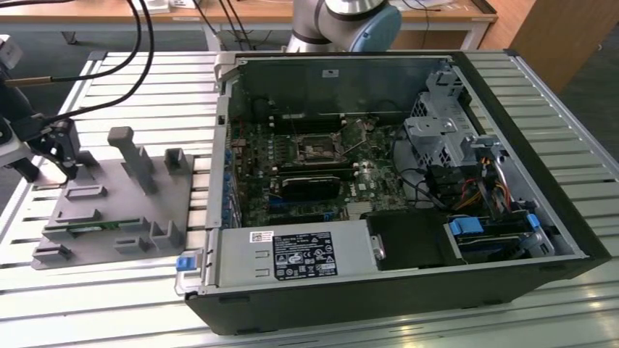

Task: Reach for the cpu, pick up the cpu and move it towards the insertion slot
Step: 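Pick up the cpu and move it towards the insertion slot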

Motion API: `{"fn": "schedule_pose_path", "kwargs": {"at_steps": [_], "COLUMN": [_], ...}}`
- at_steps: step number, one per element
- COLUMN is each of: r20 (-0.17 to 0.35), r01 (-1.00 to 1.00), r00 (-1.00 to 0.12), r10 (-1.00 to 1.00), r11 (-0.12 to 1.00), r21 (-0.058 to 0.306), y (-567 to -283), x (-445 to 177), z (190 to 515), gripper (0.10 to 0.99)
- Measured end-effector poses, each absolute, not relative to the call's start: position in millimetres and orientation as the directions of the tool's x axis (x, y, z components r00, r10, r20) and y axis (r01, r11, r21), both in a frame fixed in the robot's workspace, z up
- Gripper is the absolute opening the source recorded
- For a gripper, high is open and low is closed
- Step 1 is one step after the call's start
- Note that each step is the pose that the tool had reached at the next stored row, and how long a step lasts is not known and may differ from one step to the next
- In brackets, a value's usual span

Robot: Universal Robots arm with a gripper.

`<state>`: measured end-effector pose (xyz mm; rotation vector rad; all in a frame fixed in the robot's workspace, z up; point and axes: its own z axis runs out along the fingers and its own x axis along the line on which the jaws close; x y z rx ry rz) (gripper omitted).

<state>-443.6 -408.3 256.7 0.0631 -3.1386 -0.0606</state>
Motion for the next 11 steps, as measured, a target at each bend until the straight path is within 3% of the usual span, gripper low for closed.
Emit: {"fn": "schedule_pose_path", "kwargs": {"at_steps": [11], "r20": [0.001], "r01": [-0.04], "r00": [-0.999], "r10": [-0.04], "r11": [0.998], "r21": [0.039], "y": [-408.3], "x": [-443.6], "z": [262.6], "gripper": [0.541]}}
